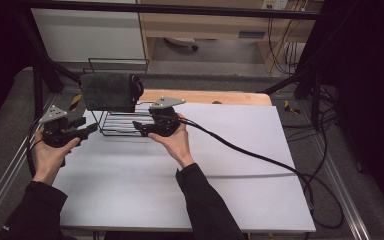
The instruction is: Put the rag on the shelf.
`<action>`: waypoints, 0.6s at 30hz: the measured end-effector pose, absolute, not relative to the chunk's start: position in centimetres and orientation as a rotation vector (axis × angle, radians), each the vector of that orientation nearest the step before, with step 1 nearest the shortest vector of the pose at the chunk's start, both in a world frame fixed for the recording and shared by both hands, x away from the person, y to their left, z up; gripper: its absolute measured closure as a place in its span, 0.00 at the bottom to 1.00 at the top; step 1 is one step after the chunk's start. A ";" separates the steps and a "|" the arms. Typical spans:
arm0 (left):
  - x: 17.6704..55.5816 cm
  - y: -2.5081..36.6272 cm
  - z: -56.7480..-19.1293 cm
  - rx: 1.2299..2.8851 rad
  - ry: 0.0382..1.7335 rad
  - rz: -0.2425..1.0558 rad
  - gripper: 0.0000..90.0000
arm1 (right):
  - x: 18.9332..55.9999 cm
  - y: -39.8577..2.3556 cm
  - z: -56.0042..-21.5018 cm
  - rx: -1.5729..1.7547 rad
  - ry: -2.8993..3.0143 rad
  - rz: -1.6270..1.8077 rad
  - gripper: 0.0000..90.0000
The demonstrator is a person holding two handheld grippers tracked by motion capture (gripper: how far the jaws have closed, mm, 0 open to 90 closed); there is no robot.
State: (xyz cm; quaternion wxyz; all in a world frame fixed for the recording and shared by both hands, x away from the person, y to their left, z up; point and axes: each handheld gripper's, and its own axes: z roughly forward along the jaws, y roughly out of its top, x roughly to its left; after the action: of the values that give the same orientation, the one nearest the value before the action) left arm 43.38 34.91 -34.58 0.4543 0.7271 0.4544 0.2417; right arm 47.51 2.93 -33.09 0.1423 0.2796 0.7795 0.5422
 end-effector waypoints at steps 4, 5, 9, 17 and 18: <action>42.8 34.3 -35.0 1.839 1.123 0.569 0.37 | 47.0 1.2 -33.0 0.818 2.249 1.565 0.19; 42.7 34.2 -35.1 1.847 1.118 0.560 0.35 | 46.8 0.6 -32.9 0.827 2.253 1.565 0.17; 42.1 33.4 -35.7 1.866 1.114 0.531 0.31 | 46.0 -2.2 -33.0 0.871 2.255 1.544 0.12; 41.0 31.0 -37.2 1.935 1.084 0.483 0.19 | 43.9 -9.2 -34.2 0.952 2.230 1.518 0.06; 40.8 30.6 -37.3 1.940 1.075 0.481 0.18 | 43.6 -10.1 -34.4 0.964 2.227 1.510 0.05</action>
State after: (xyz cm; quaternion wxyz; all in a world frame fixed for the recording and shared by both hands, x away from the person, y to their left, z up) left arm 40.77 30.65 -37.30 0.4224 0.7748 0.4293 0.1920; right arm 43.61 -10.08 -34.42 0.1413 0.3338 0.7715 0.5229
